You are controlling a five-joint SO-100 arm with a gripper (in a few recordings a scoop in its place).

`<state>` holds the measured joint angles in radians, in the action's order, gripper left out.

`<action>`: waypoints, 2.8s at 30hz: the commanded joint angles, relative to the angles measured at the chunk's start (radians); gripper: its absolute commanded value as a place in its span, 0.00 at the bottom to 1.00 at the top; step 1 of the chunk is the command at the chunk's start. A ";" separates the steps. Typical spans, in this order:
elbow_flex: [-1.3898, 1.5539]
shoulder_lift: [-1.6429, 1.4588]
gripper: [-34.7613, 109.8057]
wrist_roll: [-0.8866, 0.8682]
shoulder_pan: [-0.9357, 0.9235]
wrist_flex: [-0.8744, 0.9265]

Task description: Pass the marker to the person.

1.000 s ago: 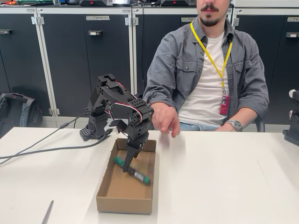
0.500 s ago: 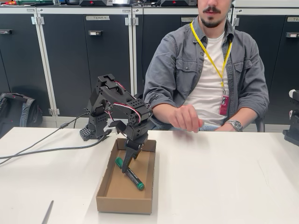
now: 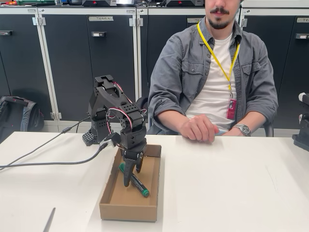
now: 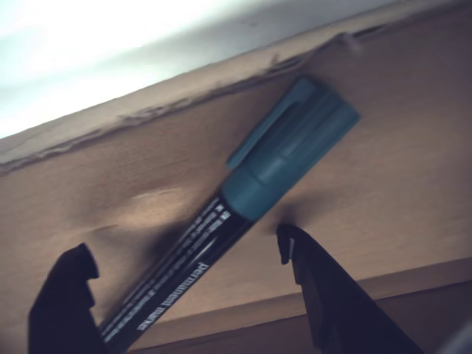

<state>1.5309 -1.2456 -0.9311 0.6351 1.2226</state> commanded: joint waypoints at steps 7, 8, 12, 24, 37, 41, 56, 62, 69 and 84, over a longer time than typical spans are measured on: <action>0.026 -0.061 0.32 0.017 -0.048 -0.138; 0.026 -0.063 0.31 0.009 -0.044 -0.138; 0.071 -0.084 0.21 -0.011 -0.034 -0.207; -0.098 -0.238 0.21 0.331 0.028 -0.135; -0.195 -0.327 0.21 0.302 -0.011 -0.071; -0.229 -0.348 0.21 0.301 -0.011 -0.049; -0.135 -0.554 0.21 0.577 -0.038 -0.202; 0.040 -0.686 0.21 0.827 -0.011 -0.479; 0.176 -0.758 0.21 1.063 0.066 -0.729; -0.451 -0.313 0.21 1.235 0.222 -0.914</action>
<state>1.2839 -1.6214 0.2623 0.7931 0.3896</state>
